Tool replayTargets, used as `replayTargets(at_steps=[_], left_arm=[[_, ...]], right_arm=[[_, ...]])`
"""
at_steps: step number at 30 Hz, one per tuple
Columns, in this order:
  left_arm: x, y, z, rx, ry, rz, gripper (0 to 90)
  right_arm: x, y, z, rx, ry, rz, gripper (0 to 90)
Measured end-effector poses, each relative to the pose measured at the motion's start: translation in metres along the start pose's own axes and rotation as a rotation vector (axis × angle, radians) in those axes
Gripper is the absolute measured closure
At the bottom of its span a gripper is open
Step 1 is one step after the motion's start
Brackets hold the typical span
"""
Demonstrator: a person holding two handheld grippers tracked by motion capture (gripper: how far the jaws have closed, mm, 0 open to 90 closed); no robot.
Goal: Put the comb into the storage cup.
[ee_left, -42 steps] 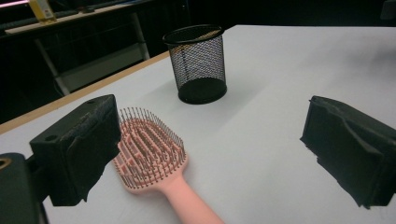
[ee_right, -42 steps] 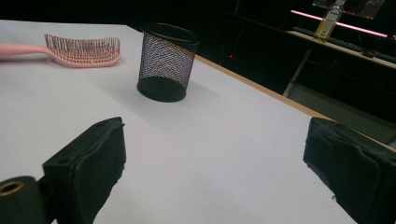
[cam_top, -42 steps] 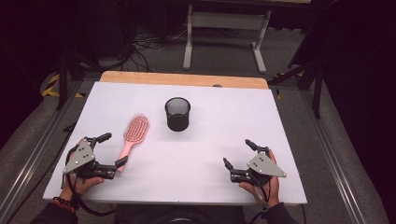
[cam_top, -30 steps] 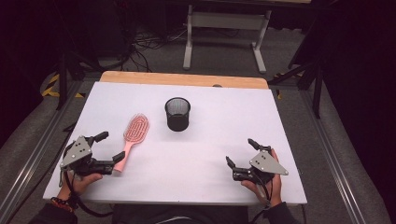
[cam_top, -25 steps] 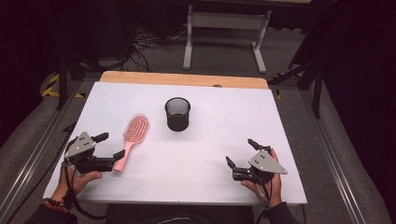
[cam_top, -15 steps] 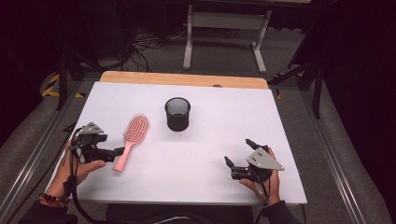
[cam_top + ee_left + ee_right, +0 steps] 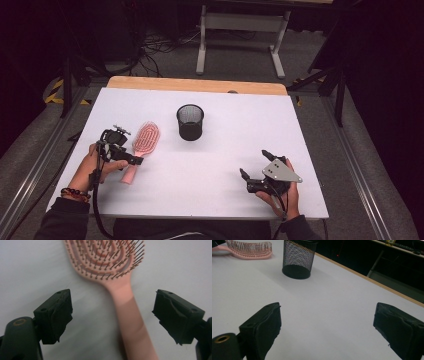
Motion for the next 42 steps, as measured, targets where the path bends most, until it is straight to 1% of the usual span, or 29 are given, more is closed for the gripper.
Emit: replayTargets(at_steps=[1, 2, 3, 4, 6, 7, 9, 11, 12, 13, 14, 15, 16, 17, 18, 20, 21, 23, 24, 26, 28, 30, 31, 32, 33, 34, 38, 42], left_arm=[[0.003, -0.001, -0.001, 0.013, 0.000, -0.020, 17.8], [0.007, 0.000, 0.000, 0.015, -0.009, -0.027, 20.2], [0.010, 0.002, 0.002, 0.023, -0.022, -0.033, 22.8], [0.010, 0.001, 0.000, 0.035, -0.018, -0.064, 22.2], [0.010, 0.001, -0.001, 0.019, -0.017, -0.077, 27.7], [0.010, -0.002, -0.002, 0.035, -0.017, -0.097, 29.9], [0.009, -0.004, -0.003, 0.034, -0.019, -0.105, 36.7], [0.009, -0.004, -0.003, 0.026, -0.021, -0.097, 38.7], [0.009, -0.006, -0.006, 0.046, -0.021, -0.115, 41.5], [0.009, -0.006, -0.006, 0.046, -0.021, -0.115, 44.2], [0.010, -0.008, -0.008, 0.047, -0.021, -0.133, 47.4], [0.010, -0.009, -0.009, 0.058, -0.021, -0.150, 51.2], [0.010, -0.010, -0.011, 0.062, -0.015, -0.160, 54.6], [0.010, -0.010, -0.011, 0.062, -0.015, -0.160, 56.5], [0.010, -0.011, -0.012, 0.062, -0.008, -0.150, 58.8], [0.009, -0.014, -0.012, 0.070, -0.001, -0.153, 65.0], [0.009, -0.016, -0.012, 0.087, 0.006, -0.155, 68.3], [0.009, -0.015, -0.012, 0.086, 0.013, -0.143, 69.0], [0.009, -0.016, -0.012, 0.103, 0.016, -0.149, 69.1], [0.009, -0.016, -0.012, 0.112, 0.026, -0.151, 69.2], [0.008, -0.017, -0.013, 0.107, 0.045, -0.157, 69.3], [0.005, -0.022, -0.014, 0.100, 0.076, -0.196, 69.4], [0.005, -0.022, -0.014, 0.100, 0.076, -0.196, 69.4], [0.002, -0.023, -0.016, 0.104, 0.098, -0.206, 69.4], [-0.001, -0.024, -0.017, 0.093, 0.132, -0.203, 69.4], [-0.005, -0.024, -0.018, 0.094, 0.156, -0.202, 69.4], [-0.016, -0.024, -0.020, 0.096, 0.231, -0.245, 69.4], [-0.029, -0.021, -0.024, 0.119, 0.305, -0.277, 69.5]], right_arm=[[0.000, -0.001, 0.000, -0.001, 0.000, -0.002, 8.5], [0.001, 0.000, 0.001, -0.006, -0.004, -0.001, 8.6], [0.002, -0.001, 0.001, -0.002, -0.008, -0.005, 8.7], [0.002, -0.002, 0.002, -0.007, -0.014, -0.006, 8.8], [0.002, -0.002, 0.003, -0.009, -0.015, -0.005, 9.0], [0.002, -0.001, 0.003, -0.009, -0.013, -0.002, 9.2], [0.003, 0.000, 0.003, -0.007, -0.016, 0.001, 9.5], [0.003, -0.001, 0.004, 0.000, -0.019, -0.003, 9.6], [0.004, 0.000, 0.005, -0.002, -0.021, -0.002, 9.7], [0.004, 0.000, 0.005, 0.000, -0.022, -0.004, 9.7], [0.004, 0.000, 0.005, 0.002, -0.023, -0.007, 9.7], [0.005, -0.001, 0.005, 0.007, -0.023, -0.009, 9.8], [0.005, -0.001, 0.006, 0.008, -0.026, -0.008, 9.8], [0.005, -0.001, 0.006, 0.005, -0.028, -0.010, 10.0], [0.005, -0.001, 0.006, 0.005, -0.027, -0.012, 10.4], [0.005, -0.001, 0.006, 0.005, -0.029, -0.012, 10.7], [0.005, -0.001, 0.006, 0.008, -0.028, -0.013, 10.7], [0.005, -0.001, 0.007, 0.010, -0.029, -0.013, 10.8], [0.005, -0.001, 0.007, 0.009, -0.028, -0.013, 10.8], [0.005, -0.001, 0.007, 0.011, -0.028, -0.017, 10.8], [0.005, -0.001, 0.007, 0.010, -0.026, -0.017, 11.0], [0.003, -0.001, 0.003, 0.007, -0.002, -0.008, 11.8], [0.003, -0.001, 0.003, 0.007, -0.002, -0.008, 11.8], [0.001, 0.000, 0.001, 0.002, 0.016, -0.001, 12.2], [0.000, 0.001, -0.001, -0.001, 0.029, 0.008, 12.2], [-0.001, 0.002, -0.003, -0.005, 0.037, 0.013, 12.2], [0.000, 0.004, 0.000, 0.011, 0.026, 0.015, 11.8], [0.000, 0.004, 0.000, 0.002, 0.029, 0.018, 11.6]])
Point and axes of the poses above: each handheld gripper's, and its own axes: x roughly forward along the jaws, z roughly out of its underside, y roughly to its right, the point moved 10 cm from there along x, roughly forward along the jaws, and after that the axes turned 1 degree about z, right-handed, at the moved point
